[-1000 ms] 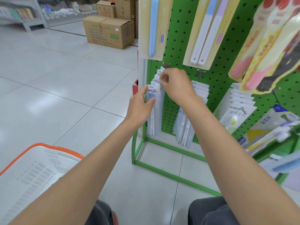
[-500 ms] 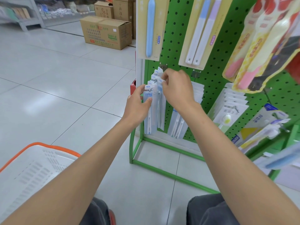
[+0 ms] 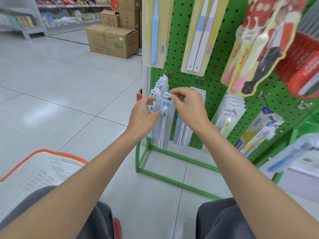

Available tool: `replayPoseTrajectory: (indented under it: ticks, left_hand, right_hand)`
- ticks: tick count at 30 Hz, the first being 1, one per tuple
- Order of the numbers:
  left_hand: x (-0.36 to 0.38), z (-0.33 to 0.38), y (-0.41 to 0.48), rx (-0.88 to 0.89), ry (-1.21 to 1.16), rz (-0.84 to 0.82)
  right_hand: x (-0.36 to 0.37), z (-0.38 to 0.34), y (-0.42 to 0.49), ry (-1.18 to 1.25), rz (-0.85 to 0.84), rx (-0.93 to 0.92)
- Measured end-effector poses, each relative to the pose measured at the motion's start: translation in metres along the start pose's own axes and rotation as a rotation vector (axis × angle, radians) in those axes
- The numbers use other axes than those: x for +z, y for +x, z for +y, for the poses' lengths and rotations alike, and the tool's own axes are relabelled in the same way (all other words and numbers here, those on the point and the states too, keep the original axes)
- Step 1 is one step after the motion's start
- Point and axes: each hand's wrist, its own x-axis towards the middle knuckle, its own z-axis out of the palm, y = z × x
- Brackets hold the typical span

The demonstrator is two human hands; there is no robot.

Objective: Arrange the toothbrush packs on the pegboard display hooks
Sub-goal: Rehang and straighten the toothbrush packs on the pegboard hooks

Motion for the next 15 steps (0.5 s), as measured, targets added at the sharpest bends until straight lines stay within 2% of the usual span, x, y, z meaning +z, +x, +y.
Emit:
replayPoseTrajectory:
  ticks: [4, 15]
  left_hand:
    - [0.002, 0.005, -0.009, 0.019, -0.088, -0.222]
    - [0.01, 0.018, -0.019, 0.01, -0.166, -0.309]
  right_hand:
    - [-0.007, -0.004, -0.009, 0.171, -0.026, 0.079]
    - [-0.023, 0.011, -0.013, 0.27, 0.004, 0.157]
